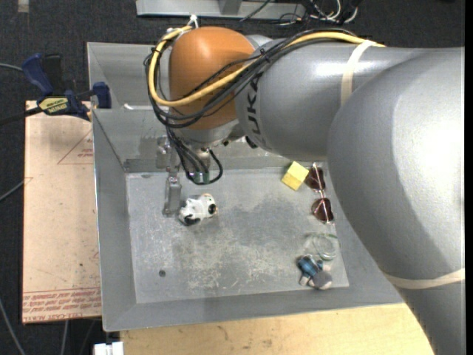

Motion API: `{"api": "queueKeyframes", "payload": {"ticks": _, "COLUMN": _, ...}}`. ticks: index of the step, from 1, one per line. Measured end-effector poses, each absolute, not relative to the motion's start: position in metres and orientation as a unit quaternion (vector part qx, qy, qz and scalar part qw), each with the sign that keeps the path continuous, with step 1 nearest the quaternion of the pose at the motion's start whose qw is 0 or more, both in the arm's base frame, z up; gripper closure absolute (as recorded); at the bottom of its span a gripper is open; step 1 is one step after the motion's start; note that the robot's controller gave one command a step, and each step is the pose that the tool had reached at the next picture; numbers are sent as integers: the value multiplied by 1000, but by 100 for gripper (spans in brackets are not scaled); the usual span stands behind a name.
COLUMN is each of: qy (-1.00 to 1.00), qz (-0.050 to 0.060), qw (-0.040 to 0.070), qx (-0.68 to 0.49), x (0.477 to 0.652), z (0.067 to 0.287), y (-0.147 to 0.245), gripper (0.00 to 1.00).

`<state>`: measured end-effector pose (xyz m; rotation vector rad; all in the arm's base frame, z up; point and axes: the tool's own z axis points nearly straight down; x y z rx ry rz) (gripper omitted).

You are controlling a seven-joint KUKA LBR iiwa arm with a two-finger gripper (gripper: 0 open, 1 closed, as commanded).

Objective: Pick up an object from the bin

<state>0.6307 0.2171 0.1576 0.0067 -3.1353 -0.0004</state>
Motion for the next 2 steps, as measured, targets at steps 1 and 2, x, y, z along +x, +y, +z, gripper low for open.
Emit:
{"api": "queueKeyframes", "payload": {"ticks": 1, "qy": -1000, "qz": -1, "qw": -1, "qx": 0, "x": 632, "z": 163, "y": 216, "gripper": 0}}
{"api": "queueKeyframes", "payload": {"ticks": 2, "qy": -997, "qz": -1, "qw": -1, "qx": 74, "x": 610, "z": 95, "y": 173, "gripper": 0}}
